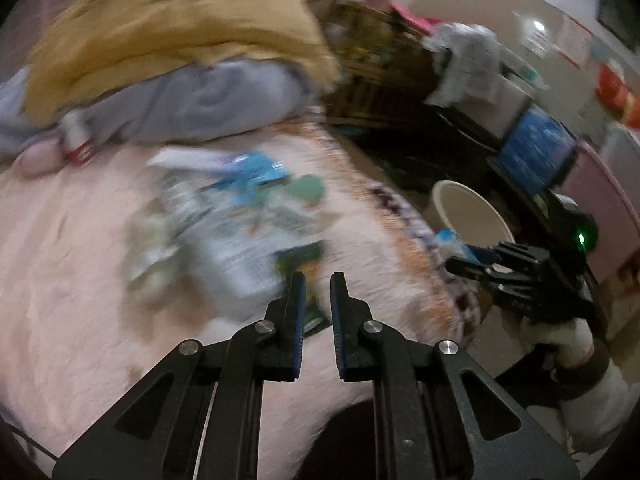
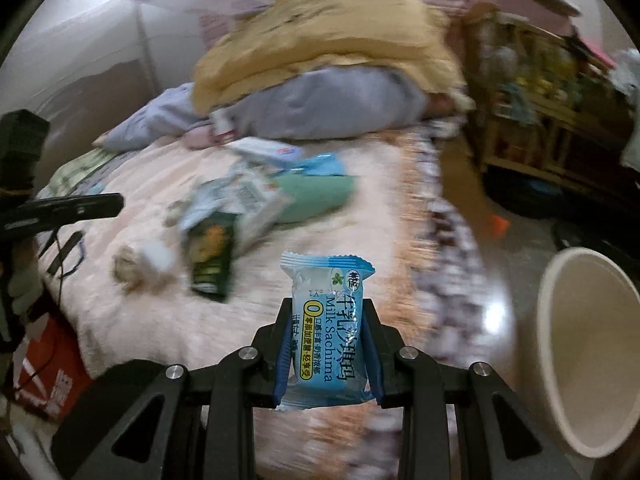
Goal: Collect trash
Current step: 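Lift the blue packet with the right gripper while the left regrasps the tissue wad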
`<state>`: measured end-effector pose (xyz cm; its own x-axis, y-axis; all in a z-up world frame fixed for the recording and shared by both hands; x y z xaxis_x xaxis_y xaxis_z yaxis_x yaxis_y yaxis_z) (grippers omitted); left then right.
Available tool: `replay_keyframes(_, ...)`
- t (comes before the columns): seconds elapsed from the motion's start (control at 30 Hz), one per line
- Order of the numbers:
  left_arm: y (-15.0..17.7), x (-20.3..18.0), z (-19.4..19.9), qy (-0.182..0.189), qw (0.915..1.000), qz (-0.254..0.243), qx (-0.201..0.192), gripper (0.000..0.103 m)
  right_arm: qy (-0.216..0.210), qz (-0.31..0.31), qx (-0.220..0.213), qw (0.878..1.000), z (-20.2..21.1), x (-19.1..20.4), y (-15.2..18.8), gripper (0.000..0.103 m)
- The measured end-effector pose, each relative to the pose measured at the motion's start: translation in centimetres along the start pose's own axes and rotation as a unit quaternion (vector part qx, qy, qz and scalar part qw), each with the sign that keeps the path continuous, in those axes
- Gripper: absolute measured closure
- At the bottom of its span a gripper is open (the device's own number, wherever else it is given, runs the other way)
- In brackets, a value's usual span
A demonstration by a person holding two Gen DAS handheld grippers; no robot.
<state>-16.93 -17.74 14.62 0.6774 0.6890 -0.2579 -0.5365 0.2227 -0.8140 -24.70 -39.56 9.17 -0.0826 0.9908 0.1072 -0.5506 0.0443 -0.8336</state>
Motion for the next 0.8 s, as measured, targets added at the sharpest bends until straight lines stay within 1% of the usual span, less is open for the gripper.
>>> replay_keyframes(0.07,-0.7,-1.1,-0.8,0.013,0.9999,-0.001,-0.001,0.093,0.022,-0.022,-0.001,1.0,1.0,-2.7,0.0,0.073)
replay_keyframes(0.13,-1.4,-1.0,-1.0,0.014,0.9999,-0.003,-0.004,0.093,0.04,-0.037,-0.004,0.999,2.1,-4.8,0.2,0.073)
replay_keyframes(0.2,-1.5,0.2,-0.3,-0.001,1.0,0.002,-0.009,0.092,0.049,-0.044,-0.01,0.998,3.2,-6.2,0.3,0.073)
replay_keyframes(0.27,-1.1,1.8,0.5,-0.02,0.9997,0.016,-0.005,0.091,0.051,-0.052,-0.016,0.997,4.0,-7.1,0.5,0.073)
replay_keyframes(0.3,-0.6,3.2,1.1,-0.034,0.9991,0.026,0.0,0.086,0.051,-0.057,-0.018,0.997,4.1,-7.4,0.5,0.073)
replay_keyframes(0.33,-0.2,4.2,1.7,-0.046,0.9983,0.035,0.002,0.072,0.049,-0.064,-0.02,0.997,4.1,-7.6,0.6,0.073)
replay_keyframes(0.37,0.6,5.7,2.5,-0.068,0.9966,0.046,0.001,0.063,0.045,-0.07,-0.021,0.996,3.9,-7.6,0.7,0.073)
replay_keyframes(0.4,1.3,6.8,3.0,-0.086,0.995,0.051,-0.002,0.046,0.04,-0.075,-0.02,0.996,3.6,-7.4,0.8,0.073)
replay_keyframes(0.43,1.9,7.7,3.6,-0.104,0.9931,0.055,-0.006,0.041,0.036,-0.076,-0.018,0.996,3.4,-7.2,0.9,0.073)
replay_keyframes(0.47,2.7,8.6,4.1,-0.12,0.9911,0.056,-0.007,0.041,0.031,-0.074,-0.016,0.997,3.0,-6.7,1.1,0.073)
replay_keyframes(0.5,3.8,9.6,4.4,-0.133,0.9893,0.06,0.001,0.041,0.026,-0.07,-0.013,0.997,2.7,-6.1,1.2,0.073)
replay_keyframes(0.6,6.6,10.7,4.0,-0.14,0.9876,0.067,0.025,0.041,0.014,-0.057,-0.004,0.998,1.8,-4.7,1.4,0.073)
replay_keyframes(0.7,8.7,11.0,2.1,-0.15,0.9863,0.048,0.048,0.042,0.006,-0.05,0.001,0.999,1.1,-3.5,1.3,0.073)
replay_keyframes(0.73,9.2,11.2,1.5,-0.154,0.9853,0.045,0.06,0.05,0.004,-0.051,0.001,0.999,0.9,-3.3,1.3,0.073)
replay_keyframes(0.77,9.8,11.5,0.8,-0.156,0.9841,0.044,0.072,0.062,0.003,-0.053,0.0,0.999,0.9,-3.1,1.2,0.073)
replay_keyframes(0.8,10.3,11.8,0.4,-0.155,0.9829,0.048,0.087,0.081,0.003,-0.053,-0.001,0.999,0.9,-2.9,1.1,0.073)
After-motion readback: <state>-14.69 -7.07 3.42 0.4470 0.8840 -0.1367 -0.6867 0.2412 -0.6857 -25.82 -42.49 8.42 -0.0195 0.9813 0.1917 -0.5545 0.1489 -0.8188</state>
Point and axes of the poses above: each gripper's, at about its wrist camera, not at the fingertips, and z roughly against the way its jaws point, x to its left, y to its underside, the point moved 2 cm from there along -z, roughly the way its jaws point, and after that the axes turned 13 degrees about -x, right-handed, at the moved point
